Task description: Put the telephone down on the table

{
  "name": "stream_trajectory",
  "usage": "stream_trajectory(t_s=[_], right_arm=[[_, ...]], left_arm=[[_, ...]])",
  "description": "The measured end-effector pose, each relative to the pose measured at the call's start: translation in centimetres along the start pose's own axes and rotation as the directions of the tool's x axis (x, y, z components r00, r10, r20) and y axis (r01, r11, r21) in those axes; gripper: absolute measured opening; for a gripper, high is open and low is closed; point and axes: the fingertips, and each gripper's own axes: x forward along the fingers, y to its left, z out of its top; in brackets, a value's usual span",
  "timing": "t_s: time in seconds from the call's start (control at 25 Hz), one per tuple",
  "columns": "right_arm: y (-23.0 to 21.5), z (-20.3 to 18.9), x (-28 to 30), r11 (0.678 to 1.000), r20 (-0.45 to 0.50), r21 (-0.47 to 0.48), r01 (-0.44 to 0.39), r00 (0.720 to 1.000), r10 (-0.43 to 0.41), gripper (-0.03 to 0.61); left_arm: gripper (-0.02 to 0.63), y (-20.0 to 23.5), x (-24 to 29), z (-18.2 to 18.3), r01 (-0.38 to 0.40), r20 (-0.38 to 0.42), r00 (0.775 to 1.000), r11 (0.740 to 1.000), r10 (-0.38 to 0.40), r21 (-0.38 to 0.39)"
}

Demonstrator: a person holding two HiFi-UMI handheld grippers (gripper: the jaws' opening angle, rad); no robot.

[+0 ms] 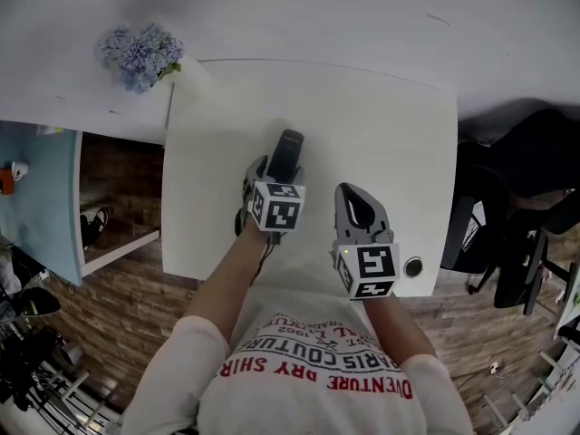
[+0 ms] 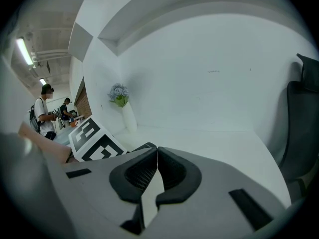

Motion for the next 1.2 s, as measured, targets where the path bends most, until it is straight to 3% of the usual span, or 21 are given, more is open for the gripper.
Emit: stream_trajectory(t_s=[0.28,0.48,0.52,0.64,0.8,1.08,1.2], right_arm=[[0.3,0.2,-1.4,1.0,0.011,-0.014,-0.001,1.0,0.002,0.025],[0.8,0.3,-2.6,0.999,0.02,-0.049,-0.009,1.0,0.01,0.025],[1.0,0.3,-3.0,0.999,0.022,-0.051,-0.013,1.0,0.014,0.025],[1.6,0.4,-3.9,0.998,0.033,-0.058,-0.023,0.999,0.025,0.025],[1.6,0.9,-5.3,0.998,0.063,-0.055,-0.015,0.998,0.018,0.025],[1.8,1.5,-8.1,0.996,0.104,-0.083,-0.006,0.994,0.015,0.025],[2.2,1.8,-9.2,0.995,0.122,-0.102,-0.005,0.992,0.018,0.026]], left_arm=[[0.331,-0.1,-2.2,0.9,-0.001,0.057,0.998,1.0,0.003,-0.03],[0.326,0.0,-5.3,2.1,-0.06,0.142,0.988,0.998,0.062,-0.019],[0.307,0.0,-6.1,2.3,-0.069,0.16,0.984,0.997,0.073,-0.031],[0.164,0.2,-8.6,2.8,-0.098,0.224,0.968,0.992,0.114,-0.081],[0.074,0.3,-11.5,3.3,-0.144,0.313,0.934,0.984,0.171,-0.106],[0.032,-1.5,-16.8,3.6,-0.094,0.413,0.899,0.985,0.146,-0.145],[0.026,-2.7,-19.3,3.9,-0.065,0.474,0.873,0.99,0.118,-0.126]])
